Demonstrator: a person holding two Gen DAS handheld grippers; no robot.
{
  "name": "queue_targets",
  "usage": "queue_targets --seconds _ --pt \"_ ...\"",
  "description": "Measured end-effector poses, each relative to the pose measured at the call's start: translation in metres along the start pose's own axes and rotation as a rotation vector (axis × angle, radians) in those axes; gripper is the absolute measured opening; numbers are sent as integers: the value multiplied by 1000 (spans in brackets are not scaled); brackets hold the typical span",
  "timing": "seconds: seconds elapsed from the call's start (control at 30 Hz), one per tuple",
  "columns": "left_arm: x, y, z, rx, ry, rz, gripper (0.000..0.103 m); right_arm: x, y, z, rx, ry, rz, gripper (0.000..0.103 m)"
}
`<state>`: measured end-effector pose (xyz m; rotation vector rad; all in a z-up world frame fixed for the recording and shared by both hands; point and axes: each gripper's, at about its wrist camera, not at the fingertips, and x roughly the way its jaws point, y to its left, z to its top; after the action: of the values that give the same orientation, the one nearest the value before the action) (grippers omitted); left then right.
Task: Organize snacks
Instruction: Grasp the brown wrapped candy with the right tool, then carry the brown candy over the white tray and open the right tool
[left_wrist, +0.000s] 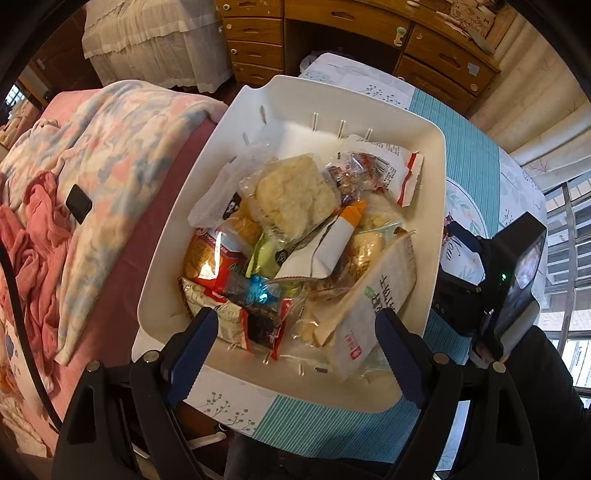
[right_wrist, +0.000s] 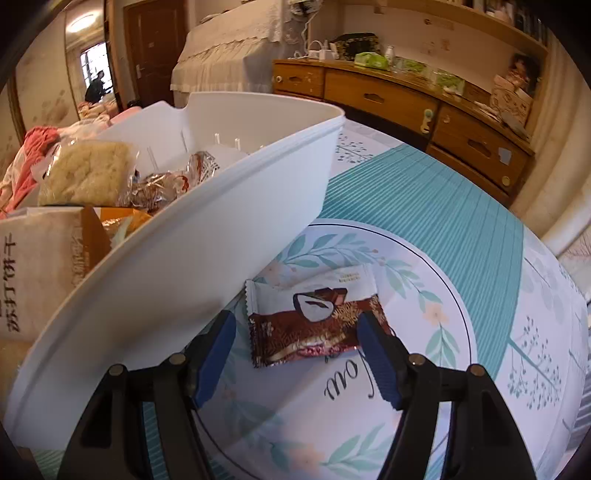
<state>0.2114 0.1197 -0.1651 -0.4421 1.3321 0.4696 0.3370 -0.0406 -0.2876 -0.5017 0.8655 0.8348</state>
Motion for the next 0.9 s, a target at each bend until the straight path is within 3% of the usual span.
queue_targets --seconds 0.27,0.63,0.9 --pt "-10 3 -5 -9 -15 4 86 8 0 4 -27 13 26 67" --pt "-36 0 -6 -11 -69 -21 86 11 -15 11 47 59 22 28" --pt "-54 4 -7 -14 -100 -59 86 1 -10 6 90 118 -8 20"
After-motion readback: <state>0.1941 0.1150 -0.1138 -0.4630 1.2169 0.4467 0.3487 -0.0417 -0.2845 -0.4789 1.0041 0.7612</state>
